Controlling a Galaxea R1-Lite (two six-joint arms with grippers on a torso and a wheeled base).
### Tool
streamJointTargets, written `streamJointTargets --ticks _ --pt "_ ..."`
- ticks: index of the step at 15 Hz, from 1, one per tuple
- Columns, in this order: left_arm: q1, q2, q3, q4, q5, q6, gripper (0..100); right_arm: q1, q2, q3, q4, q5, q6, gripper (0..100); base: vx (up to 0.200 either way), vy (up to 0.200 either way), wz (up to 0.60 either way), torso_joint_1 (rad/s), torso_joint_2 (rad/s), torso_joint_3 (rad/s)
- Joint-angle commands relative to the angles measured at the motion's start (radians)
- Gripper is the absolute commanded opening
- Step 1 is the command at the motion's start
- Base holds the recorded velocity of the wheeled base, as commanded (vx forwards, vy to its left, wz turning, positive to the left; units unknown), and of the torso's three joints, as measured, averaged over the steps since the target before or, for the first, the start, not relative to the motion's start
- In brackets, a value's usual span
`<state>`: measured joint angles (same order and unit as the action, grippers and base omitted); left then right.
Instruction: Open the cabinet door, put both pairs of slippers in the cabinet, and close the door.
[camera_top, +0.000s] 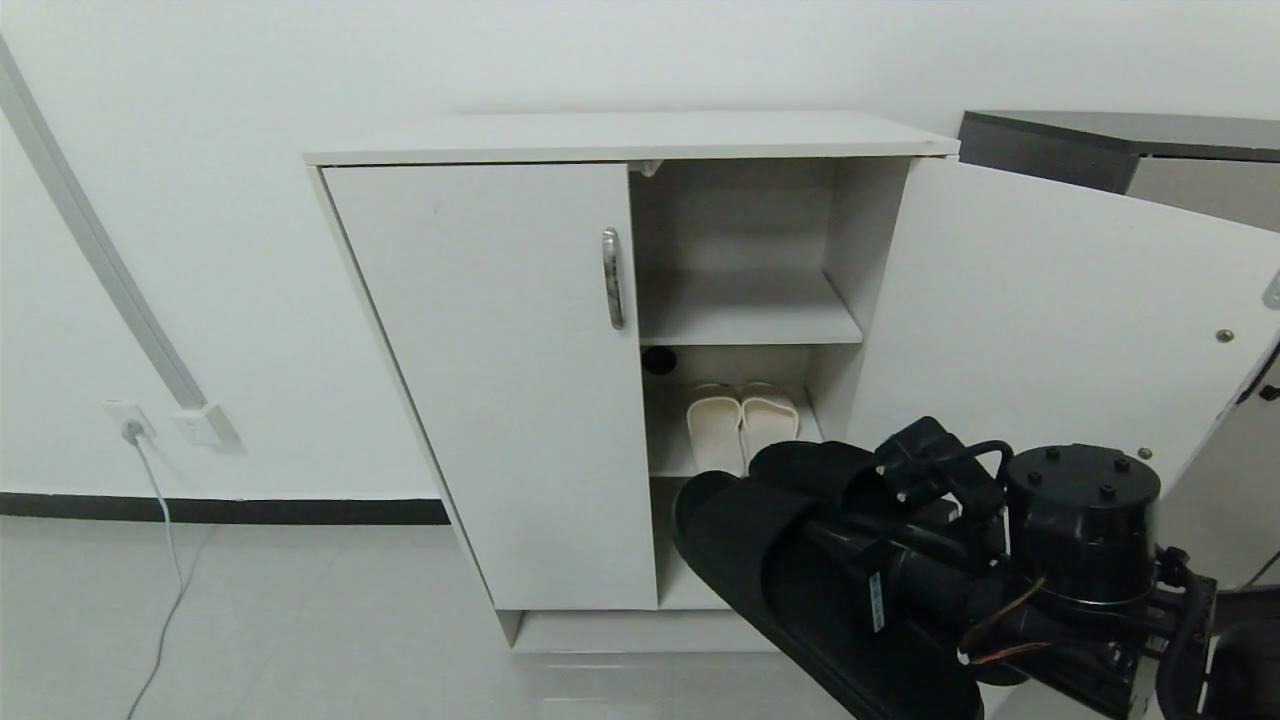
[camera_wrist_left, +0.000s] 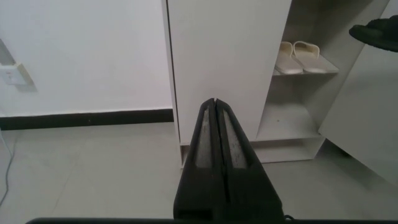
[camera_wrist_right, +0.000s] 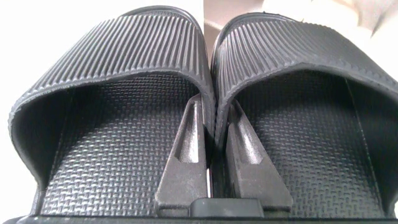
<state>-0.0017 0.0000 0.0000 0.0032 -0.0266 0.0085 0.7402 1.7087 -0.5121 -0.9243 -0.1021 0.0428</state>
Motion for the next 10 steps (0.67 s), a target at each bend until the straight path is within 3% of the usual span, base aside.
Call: streamJointTargets --ticks 1,10 --pt "0.0 0.0 0.0 0.0 0.001 -0.001 0 0.001 0.012 0.012 -0.018 -0.001 -0.017 0 0.0 0.0 0.0 0.0 0.0 0.0" --pt "0.0 0.0 0.0 0.0 0.001 -0.001 0 0.018 0.086 0.037 -0.113 -0.001 -0.035 0 0.0 0.0 0.0 0.001 0.06 0.04"
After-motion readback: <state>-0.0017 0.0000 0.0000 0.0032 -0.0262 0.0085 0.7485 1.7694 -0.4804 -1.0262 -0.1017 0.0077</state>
